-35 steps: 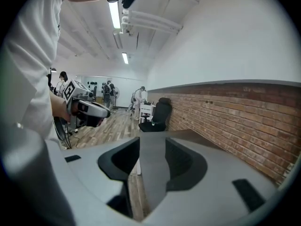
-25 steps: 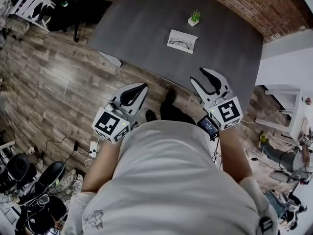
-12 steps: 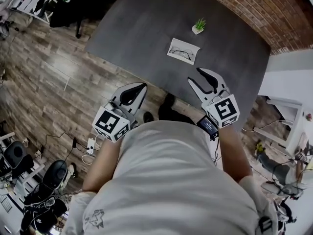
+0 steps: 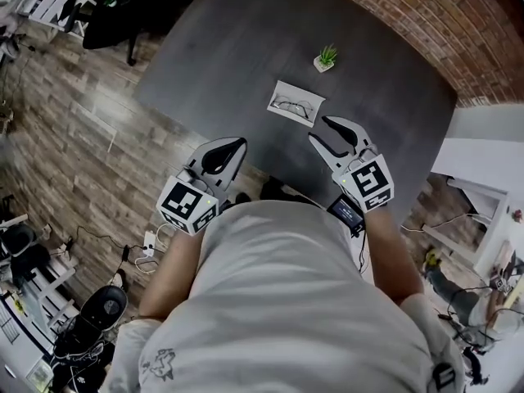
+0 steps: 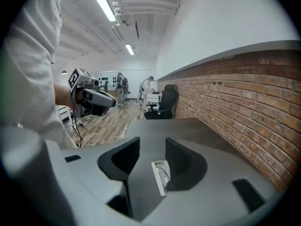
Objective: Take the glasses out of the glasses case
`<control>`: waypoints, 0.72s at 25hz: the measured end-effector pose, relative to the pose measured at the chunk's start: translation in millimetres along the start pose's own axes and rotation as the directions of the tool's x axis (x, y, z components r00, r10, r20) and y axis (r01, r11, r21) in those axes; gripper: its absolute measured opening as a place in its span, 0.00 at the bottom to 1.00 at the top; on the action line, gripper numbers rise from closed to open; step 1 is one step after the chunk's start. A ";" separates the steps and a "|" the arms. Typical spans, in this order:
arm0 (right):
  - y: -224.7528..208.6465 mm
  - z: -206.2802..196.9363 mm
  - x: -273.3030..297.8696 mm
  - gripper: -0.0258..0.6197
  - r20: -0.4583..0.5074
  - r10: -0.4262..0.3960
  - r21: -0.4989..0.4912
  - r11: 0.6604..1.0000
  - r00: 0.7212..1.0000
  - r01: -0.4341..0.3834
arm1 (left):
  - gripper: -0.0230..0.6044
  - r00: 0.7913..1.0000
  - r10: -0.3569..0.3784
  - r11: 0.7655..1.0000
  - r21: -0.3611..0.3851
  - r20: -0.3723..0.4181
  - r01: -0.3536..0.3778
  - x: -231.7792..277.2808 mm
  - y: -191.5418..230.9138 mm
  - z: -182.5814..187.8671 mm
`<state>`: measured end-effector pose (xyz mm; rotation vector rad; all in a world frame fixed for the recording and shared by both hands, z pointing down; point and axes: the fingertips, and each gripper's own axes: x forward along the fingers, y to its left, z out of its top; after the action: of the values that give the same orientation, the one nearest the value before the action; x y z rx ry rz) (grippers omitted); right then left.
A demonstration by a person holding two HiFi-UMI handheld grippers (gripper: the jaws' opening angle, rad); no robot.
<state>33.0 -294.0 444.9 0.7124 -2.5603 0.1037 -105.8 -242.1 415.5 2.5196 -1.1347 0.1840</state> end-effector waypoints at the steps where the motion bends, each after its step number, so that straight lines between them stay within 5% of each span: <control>1: -2.2 -2.1 1.0 0.32 -0.006 0.013 -0.003 1.000 1.000 -0.013 | 0.05 1.000 0.001 1.000 0.002 -0.007 -0.001 5.0 -0.2 -0.4; 18: -22.1 -45.8 64.2 0.28 -0.184 0.107 -0.017 0.994 0.977 -0.112 | 0.05 0.993 -0.059 0.998 0.006 -0.099 0.059 57.0 29.6 -12.7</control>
<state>15.5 -334.2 514.1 0.5252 -2.4189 0.1621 -89.4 -294.9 450.6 2.5181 -1.0220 0.2950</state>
